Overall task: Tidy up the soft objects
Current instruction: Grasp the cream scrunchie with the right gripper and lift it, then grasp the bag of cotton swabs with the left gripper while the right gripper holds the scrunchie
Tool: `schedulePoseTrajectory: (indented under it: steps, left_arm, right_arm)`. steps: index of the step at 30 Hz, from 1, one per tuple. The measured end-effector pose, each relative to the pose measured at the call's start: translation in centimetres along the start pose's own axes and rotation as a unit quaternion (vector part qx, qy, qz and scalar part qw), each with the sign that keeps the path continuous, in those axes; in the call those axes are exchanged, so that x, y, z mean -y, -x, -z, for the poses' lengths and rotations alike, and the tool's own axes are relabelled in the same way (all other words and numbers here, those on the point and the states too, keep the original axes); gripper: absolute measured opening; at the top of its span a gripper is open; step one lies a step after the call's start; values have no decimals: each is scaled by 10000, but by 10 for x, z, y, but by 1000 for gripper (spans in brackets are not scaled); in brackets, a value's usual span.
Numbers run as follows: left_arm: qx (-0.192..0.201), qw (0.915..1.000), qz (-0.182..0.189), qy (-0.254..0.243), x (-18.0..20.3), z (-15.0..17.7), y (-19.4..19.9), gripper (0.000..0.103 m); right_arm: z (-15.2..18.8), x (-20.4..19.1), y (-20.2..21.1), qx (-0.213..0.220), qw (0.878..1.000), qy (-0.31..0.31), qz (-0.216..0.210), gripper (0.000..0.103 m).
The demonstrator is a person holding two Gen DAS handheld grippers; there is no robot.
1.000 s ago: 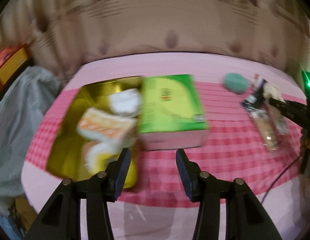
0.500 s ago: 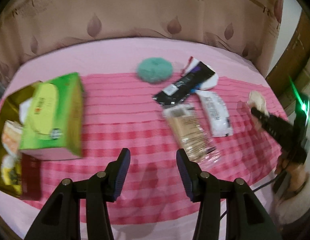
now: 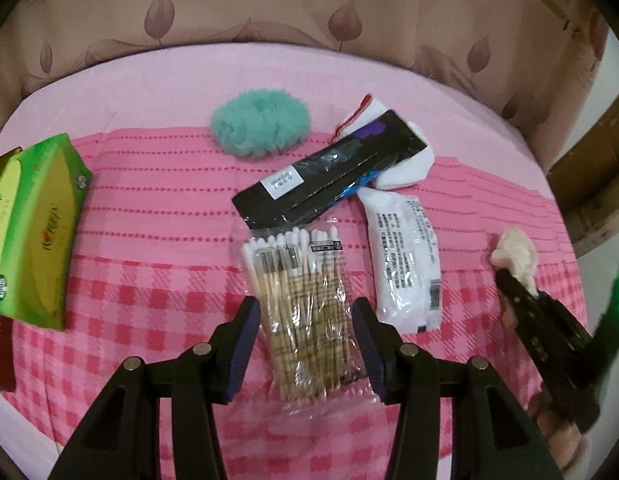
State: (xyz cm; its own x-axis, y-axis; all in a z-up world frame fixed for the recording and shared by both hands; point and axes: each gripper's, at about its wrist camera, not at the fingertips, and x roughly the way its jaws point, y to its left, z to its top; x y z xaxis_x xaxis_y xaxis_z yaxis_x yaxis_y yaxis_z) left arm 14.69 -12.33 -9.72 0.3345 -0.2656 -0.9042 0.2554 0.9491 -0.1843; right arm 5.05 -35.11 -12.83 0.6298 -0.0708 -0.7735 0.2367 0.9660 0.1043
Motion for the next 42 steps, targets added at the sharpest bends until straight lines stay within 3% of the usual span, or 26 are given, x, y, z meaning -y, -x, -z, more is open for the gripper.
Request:
schedulePoseTrajectory:
  steps: [5, 11, 22, 23, 25, 29, 34, 42]
  left_arm:
    - [15, 9997, -235, 54, 8, -1, -13, 49]
    - [177, 9984, -497, -193, 18, 1, -24, 58]
    - [443, 9951, -390, -796, 23, 21, -25, 63]
    - [467, 9946, -367, -850, 25, 24, -25, 62]
    - [505, 9935, -300, -973, 24, 26, -23, 47]
    - [471, 9934, -182, -1032, 20, 28, -20, 31]
    - [420, 9937, 17, -1036, 1, 26, -10, 27]
    - [457, 9933, -13, -1061, -15, 29, 8, 26]
  right_arm:
    - [-1, 1, -1, -15, 10000, 1, -46, 24]
    - [-1, 0, -1, -22, 10000, 0, -69, 25]
    - [-1, -1, -2, -24, 10000, -9, -77, 27]
    - [-1, -2, -2, -24, 10000, -13, -79, 27]
    - [-1, -1, -1, -24, 10000, -9, -76, 27]
    - [-1, -2, -2, -26, 10000, -5, -70, 27]
    - [-1, -2, -2, -29, 10000, 1, -60, 27]
    - [0, -2, -2, -34, 10000, 18, -45, 27]
